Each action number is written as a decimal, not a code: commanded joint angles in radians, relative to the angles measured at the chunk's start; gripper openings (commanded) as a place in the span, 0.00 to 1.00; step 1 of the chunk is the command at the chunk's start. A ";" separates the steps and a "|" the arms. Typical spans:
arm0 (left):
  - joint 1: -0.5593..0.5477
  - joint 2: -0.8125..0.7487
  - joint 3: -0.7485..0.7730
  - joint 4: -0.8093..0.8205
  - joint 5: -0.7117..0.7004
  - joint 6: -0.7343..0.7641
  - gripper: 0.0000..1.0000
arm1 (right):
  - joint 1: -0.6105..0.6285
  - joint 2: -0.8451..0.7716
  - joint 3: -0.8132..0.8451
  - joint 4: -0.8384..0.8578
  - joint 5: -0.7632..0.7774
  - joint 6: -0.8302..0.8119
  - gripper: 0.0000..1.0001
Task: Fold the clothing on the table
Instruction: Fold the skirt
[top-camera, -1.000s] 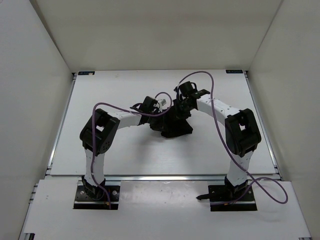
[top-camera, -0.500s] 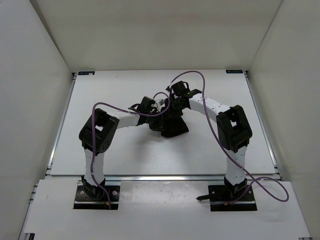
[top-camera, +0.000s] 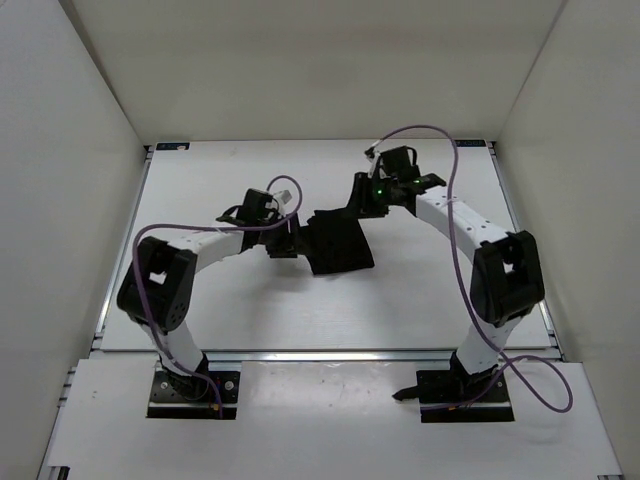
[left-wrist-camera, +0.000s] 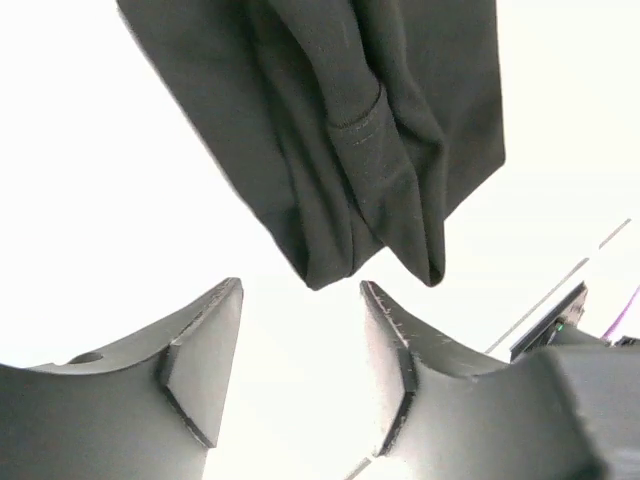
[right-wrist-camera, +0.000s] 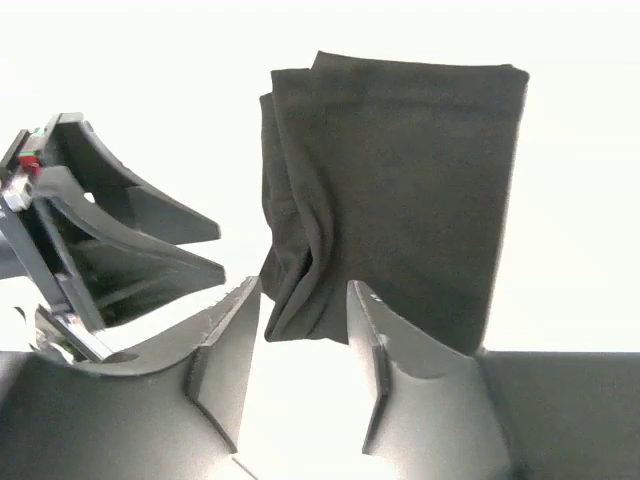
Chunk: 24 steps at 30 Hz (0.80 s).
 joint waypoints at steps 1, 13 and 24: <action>0.045 -0.126 -0.033 -0.006 -0.025 0.015 0.61 | -0.031 -0.084 -0.052 0.099 0.013 0.018 0.33; 0.019 -0.105 0.064 0.012 -0.076 -0.011 0.50 | 0.044 0.165 0.005 0.036 -0.011 -0.058 0.00; 0.067 -0.103 0.021 0.001 -0.071 -0.011 0.41 | 0.165 0.295 0.109 0.069 -0.079 -0.025 0.00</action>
